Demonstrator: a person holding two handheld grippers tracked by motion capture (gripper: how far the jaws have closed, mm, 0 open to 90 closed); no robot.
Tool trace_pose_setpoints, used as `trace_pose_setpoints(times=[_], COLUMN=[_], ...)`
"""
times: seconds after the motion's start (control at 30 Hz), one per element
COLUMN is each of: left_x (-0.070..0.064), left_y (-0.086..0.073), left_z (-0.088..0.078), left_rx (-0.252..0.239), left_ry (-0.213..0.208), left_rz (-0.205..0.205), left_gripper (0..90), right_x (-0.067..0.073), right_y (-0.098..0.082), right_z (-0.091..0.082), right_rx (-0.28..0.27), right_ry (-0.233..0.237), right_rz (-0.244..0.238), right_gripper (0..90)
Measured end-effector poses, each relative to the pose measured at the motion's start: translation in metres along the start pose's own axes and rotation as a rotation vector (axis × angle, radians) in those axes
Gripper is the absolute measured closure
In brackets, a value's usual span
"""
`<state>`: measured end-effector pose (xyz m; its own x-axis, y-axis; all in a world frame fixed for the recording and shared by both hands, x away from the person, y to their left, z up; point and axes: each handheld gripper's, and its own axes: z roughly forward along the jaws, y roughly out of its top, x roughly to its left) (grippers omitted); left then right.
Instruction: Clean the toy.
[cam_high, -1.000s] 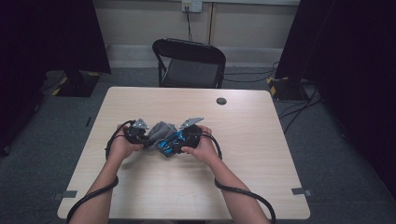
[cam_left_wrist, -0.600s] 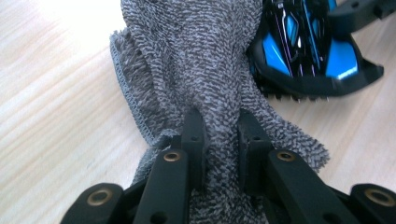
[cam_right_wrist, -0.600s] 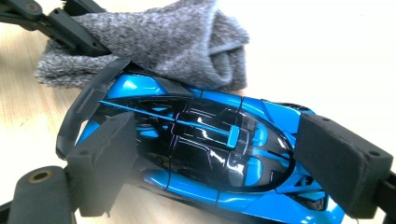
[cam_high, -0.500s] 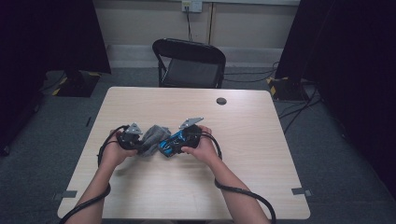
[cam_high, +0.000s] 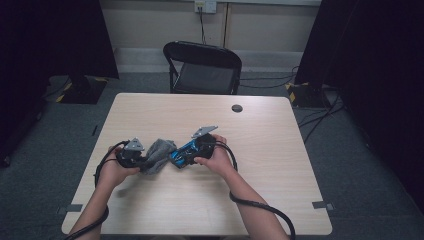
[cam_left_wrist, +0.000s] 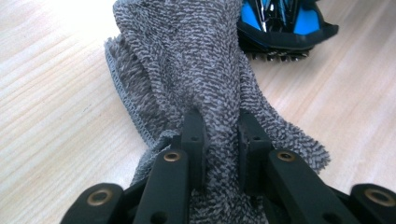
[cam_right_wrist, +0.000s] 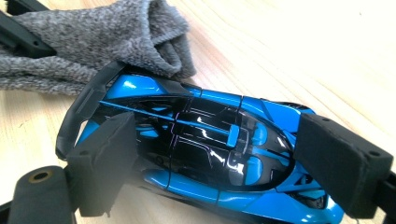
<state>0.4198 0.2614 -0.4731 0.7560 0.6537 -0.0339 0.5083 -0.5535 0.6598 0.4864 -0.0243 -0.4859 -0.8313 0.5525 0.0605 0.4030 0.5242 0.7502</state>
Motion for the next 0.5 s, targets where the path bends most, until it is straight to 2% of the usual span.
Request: trace_pose_setpoints(times=[0.1,0.3,0.5], left_x=[-0.001,-0.001,0.005], left_y=[-0.003,-0.009,-0.010], left_z=[-0.004,-0.010,-0.026], left_rx=[0.002,0.000,-0.021], left_ry=[0.005,0.004,0.033], left_rz=[0.005,-0.009,-0.027], left_gripper=[76.4,76.4,76.5], right_x=[0.000,0.000,0.000], right_y=[0.000,0.000,-0.001], right_z=[0.000,0.000,0.000], right_rx=[0.001,-0.001,-0.007], right_ry=[-0.001,-0.003,-0.003], right_rz=[-0.001,-0.001,0.002], right_gripper=[13.2,13.2,13.2])
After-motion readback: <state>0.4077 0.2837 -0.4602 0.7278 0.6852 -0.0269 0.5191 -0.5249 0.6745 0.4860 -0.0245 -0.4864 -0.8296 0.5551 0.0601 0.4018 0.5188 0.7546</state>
